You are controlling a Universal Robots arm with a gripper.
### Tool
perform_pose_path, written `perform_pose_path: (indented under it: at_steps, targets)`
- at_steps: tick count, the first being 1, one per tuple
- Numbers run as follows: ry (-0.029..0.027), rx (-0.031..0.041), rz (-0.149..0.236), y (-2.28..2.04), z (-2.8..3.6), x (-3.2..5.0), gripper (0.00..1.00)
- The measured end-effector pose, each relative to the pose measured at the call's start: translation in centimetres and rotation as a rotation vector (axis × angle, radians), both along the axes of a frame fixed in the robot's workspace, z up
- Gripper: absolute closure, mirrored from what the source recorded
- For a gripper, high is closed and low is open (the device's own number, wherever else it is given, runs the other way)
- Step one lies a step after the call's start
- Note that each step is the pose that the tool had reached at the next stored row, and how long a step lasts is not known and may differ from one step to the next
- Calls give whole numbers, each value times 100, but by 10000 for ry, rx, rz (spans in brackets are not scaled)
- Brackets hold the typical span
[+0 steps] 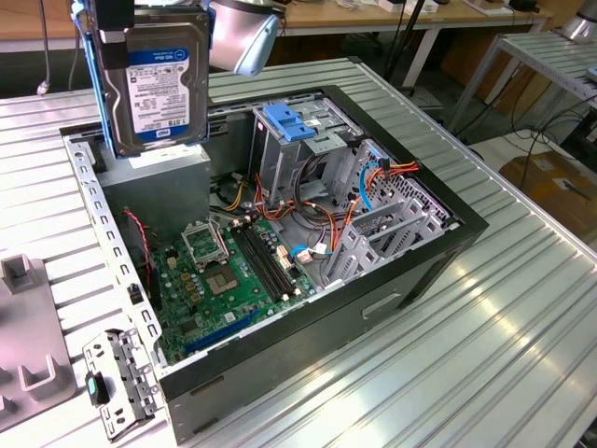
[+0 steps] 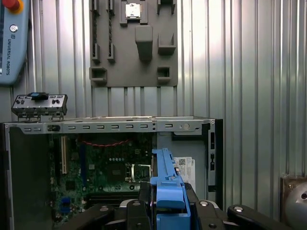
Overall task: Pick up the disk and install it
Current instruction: 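Pick up the disk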
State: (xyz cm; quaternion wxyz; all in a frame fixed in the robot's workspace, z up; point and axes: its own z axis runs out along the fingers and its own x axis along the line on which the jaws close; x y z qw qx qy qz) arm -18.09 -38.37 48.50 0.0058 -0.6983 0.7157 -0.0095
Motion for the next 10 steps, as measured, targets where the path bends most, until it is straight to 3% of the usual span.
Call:
perform_pose_path:
  at_steps: [3,10]
  targets:
    - [-1,-2,0,-32,-1,27,63]
    - [0,-6,0,-207,-1,68,63]
